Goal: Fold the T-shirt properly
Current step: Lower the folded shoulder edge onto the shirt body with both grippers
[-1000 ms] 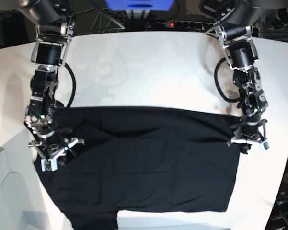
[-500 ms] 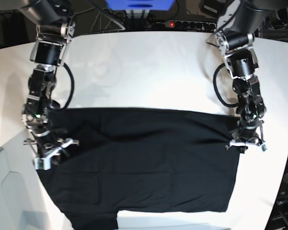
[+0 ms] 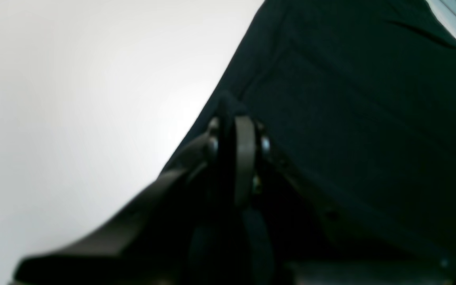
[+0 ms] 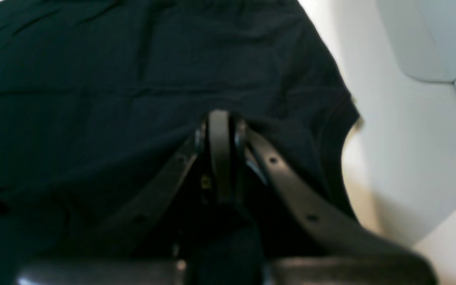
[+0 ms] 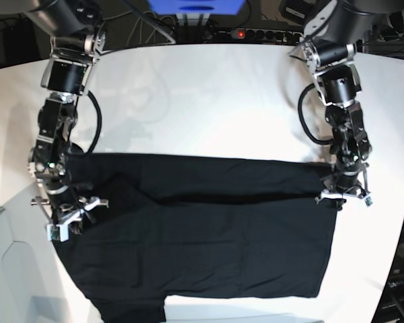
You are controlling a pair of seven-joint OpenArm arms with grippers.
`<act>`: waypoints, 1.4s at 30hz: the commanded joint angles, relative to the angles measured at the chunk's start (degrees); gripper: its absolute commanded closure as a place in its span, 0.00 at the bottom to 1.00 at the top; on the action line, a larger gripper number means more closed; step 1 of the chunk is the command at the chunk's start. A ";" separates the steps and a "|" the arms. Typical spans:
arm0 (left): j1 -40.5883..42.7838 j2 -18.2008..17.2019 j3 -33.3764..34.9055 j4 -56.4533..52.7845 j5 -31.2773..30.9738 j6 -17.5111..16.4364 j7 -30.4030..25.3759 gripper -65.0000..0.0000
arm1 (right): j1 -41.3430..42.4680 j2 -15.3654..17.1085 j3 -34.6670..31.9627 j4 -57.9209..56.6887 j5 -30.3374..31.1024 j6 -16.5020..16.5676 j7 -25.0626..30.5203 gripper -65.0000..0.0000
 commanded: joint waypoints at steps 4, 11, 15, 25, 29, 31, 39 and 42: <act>-1.63 -0.77 0.07 1.00 -0.19 -0.21 -1.32 0.92 | 2.37 0.40 -0.04 0.67 0.65 0.46 1.55 1.00; -1.54 -0.77 0.16 1.00 -0.19 0.15 -0.88 0.79 | 3.86 0.49 -0.31 -3.99 0.56 0.46 1.28 0.79; -1.54 -0.77 0.07 1.17 -0.19 -0.12 -0.88 0.49 | 4.56 0.49 -1.36 -4.61 0.56 0.46 1.64 0.52; 2.50 -0.85 -0.20 6.54 -0.72 -0.21 -0.88 0.00 | 1.57 0.57 -1.01 1.99 0.56 0.46 1.28 0.33; 5.05 -0.85 -0.20 7.15 -0.72 -0.21 -1.06 0.00 | -2.73 0.75 -0.92 6.38 0.56 0.46 1.37 0.33; 6.28 -0.85 -0.20 7.15 -0.72 -0.21 -1.15 0.00 | -5.55 0.75 -0.92 9.20 0.56 0.46 1.46 0.33; 8.04 -0.33 -0.02 7.33 -0.80 -0.29 -0.88 0.00 | -12.40 0.75 -0.83 15.53 0.56 0.46 1.37 0.33; 9.01 -0.33 -0.20 7.15 -2.39 -0.29 -0.88 0.00 | -13.99 0.75 -0.83 16.84 0.56 0.46 1.28 0.33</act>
